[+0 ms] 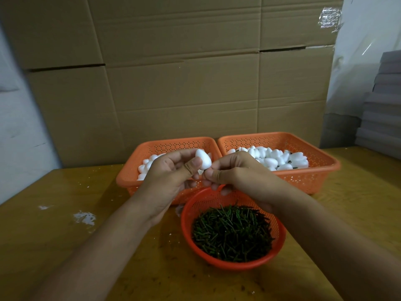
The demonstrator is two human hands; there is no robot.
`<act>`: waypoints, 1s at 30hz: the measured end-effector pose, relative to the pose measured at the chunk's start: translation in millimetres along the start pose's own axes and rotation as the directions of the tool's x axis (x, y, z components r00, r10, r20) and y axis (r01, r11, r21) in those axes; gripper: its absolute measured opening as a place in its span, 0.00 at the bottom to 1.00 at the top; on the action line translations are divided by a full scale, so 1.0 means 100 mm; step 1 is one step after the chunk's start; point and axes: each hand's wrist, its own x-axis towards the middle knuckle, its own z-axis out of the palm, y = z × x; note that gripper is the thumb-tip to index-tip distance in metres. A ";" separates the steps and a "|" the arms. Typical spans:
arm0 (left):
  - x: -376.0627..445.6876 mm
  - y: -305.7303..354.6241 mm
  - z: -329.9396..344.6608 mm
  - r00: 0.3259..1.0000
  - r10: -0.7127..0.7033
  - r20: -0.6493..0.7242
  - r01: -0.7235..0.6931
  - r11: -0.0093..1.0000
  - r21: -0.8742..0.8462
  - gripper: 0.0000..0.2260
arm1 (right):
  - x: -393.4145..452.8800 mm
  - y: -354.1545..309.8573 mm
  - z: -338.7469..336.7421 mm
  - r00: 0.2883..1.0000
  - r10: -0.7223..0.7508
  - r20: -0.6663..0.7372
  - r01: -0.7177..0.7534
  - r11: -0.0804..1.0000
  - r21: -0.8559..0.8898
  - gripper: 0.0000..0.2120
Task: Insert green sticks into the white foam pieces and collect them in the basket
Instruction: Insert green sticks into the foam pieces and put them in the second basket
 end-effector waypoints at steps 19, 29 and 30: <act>-0.01 0.00 0.03 0.994 0.094 -0.051 -0.086 0.987 0.134 0.20 | 0.03 0.02 -0.02 0.993 0.001 -0.116 -0.004 1.000 -0.022 0.06; -0.01 0.00 -0.02 0.998 0.057 0.001 -0.057 0.988 0.145 0.17 | -0.01 -0.03 0.00 0.999 0.036 -0.004 -0.036 0.999 0.013 0.10; -0.01 0.00 -0.02 0.999 0.051 -0.002 -0.051 0.990 0.134 0.17 | -0.01 -0.03 -0.01 0.999 0.035 -0.003 -0.035 0.999 0.019 0.09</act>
